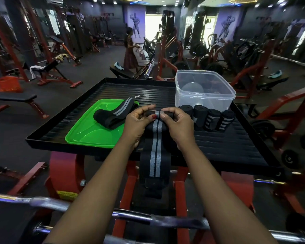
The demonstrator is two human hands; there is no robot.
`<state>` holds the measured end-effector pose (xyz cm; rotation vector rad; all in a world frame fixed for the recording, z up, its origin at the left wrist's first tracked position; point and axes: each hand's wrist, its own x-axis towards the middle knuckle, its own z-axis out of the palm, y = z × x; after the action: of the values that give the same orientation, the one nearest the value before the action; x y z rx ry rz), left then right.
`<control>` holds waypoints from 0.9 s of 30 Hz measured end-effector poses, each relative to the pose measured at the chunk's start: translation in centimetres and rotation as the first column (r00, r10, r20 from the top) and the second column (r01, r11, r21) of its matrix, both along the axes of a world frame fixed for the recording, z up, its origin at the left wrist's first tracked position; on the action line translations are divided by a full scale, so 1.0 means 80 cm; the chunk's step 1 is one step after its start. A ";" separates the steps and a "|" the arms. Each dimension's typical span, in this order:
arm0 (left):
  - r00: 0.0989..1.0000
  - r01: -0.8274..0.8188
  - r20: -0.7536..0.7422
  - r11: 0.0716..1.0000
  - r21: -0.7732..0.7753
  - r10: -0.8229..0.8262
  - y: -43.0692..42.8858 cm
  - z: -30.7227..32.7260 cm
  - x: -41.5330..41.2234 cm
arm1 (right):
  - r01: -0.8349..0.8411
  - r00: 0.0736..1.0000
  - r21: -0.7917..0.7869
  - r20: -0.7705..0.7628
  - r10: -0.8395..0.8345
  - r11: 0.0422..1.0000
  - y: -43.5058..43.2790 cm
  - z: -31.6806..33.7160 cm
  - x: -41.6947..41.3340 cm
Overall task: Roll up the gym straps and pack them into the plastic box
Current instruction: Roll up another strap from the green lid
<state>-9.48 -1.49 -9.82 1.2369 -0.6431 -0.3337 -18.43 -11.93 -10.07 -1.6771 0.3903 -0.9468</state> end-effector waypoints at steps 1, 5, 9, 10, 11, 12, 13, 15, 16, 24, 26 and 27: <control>1.000 0.010 -0.017 1.000 0.000 -0.010 -0.001 0.000 -0.001 | 0.012 1.000 -0.016 0.005 -0.012 1.000 0.000 0.001 0.000; 1.000 -0.023 0.019 1.000 -0.001 0.023 -0.002 -0.002 0.000 | 0.012 1.000 -0.070 0.005 -0.012 0.997 0.003 0.002 -0.001; 0.996 -0.037 0.074 0.999 -0.029 0.040 0.000 0.001 0.002 | -0.029 0.999 -0.010 0.038 0.030 1.000 0.002 0.001 -0.002; 0.995 -0.038 0.090 0.999 -0.032 0.040 0.000 0.001 0.002 | -0.036 0.999 0.003 0.038 0.036 0.999 0.002 0.000 -0.002; 0.993 -0.043 0.106 0.999 -0.030 0.046 0.000 0.000 0.002 | -0.038 0.999 0.007 0.031 0.038 0.999 0.002 0.000 -0.001; 0.991 -0.049 0.119 0.998 -0.025 0.052 0.000 0.000 0.001 | -0.034 0.999 0.002 0.022 0.034 0.999 0.001 -0.001 -0.001; 0.991 -0.048 0.124 0.999 -0.021 0.051 0.000 0.000 0.001 | -0.028 1.000 -0.007 0.013 0.028 1.000 0.001 -0.001 0.000; 0.994 -0.022 0.108 1.000 -0.018 0.023 0.000 0.000 0.000 | -0.016 1.000 -0.020 0.008 0.016 1.000 0.001 0.000 0.000; 0.996 0.001 0.087 1.000 -0.020 0.000 -0.001 -0.001 -0.001 | -0.007 1.000 -0.025 0.007 0.007 1.000 0.001 0.001 -0.001; 0.998 -0.032 0.054 0.999 0.010 0.032 -0.002 -0.004 0.006 | -0.002 1.000 -0.047 -0.006 0.002 0.999 0.006 0.006 -0.005; 0.995 -0.057 0.087 0.998 0.035 0.054 -0.002 -0.004 0.006 | 0.034 0.998 -0.052 -0.042 -0.037 0.998 0.007 0.009 -0.006; 0.993 -0.066 0.101 0.996 0.051 0.061 -0.003 -0.004 0.006 | 0.047 0.997 -0.059 -0.064 -0.051 0.997 0.006 0.009 -0.006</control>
<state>-8.97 -1.72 -10.12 1.3295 -0.6816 -0.2392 -18.95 -11.45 -9.33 -1.7615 0.4533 -0.9486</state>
